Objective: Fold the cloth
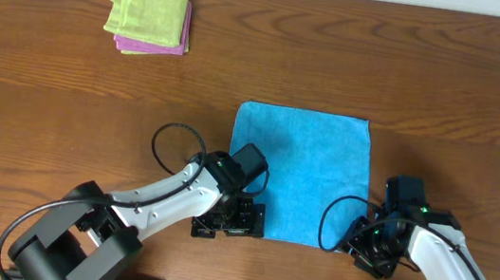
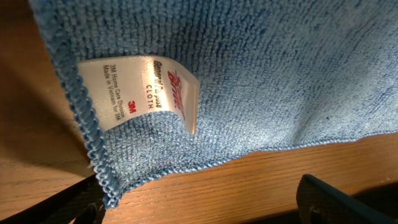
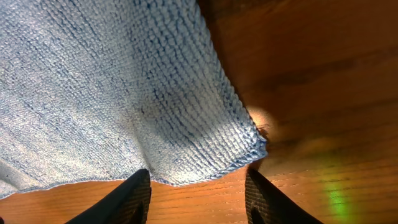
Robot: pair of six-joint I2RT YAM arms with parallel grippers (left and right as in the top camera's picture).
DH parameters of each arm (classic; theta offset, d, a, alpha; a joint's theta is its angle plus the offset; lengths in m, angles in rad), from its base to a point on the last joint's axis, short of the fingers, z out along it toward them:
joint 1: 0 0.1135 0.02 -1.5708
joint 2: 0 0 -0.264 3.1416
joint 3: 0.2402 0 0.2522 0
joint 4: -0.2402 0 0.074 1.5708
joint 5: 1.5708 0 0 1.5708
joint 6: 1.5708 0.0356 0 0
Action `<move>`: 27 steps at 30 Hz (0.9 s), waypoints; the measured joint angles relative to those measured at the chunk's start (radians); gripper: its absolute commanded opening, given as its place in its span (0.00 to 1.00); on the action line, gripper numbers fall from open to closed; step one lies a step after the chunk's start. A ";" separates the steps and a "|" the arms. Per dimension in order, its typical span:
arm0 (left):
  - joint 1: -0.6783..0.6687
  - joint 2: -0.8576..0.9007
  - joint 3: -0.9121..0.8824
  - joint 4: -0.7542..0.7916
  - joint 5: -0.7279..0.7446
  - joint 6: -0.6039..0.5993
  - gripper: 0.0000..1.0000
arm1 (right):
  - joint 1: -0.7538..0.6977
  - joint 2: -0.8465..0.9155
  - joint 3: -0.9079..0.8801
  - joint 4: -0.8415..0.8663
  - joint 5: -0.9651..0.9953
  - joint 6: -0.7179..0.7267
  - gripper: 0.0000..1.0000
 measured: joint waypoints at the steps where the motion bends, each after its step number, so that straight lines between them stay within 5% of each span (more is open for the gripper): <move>1: 0.000 0.000 0.000 0.000 0.000 0.000 0.98 | 0.000 0.000 0.000 -0.001 0.001 0.000 0.51; 18: 0.000 0.000 0.000 0.000 -0.003 0.000 0.96 | 0.000 0.001 0.030 -0.013 0.008 -0.054 0.51; 22: 0.000 0.000 0.000 -0.001 -0.003 0.000 0.96 | 0.000 0.001 0.032 -0.011 0.009 -0.066 0.33; 27: 0.000 0.000 0.000 0.000 -0.003 0.000 0.97 | 0.000 0.001 0.032 -0.014 0.016 -0.059 0.36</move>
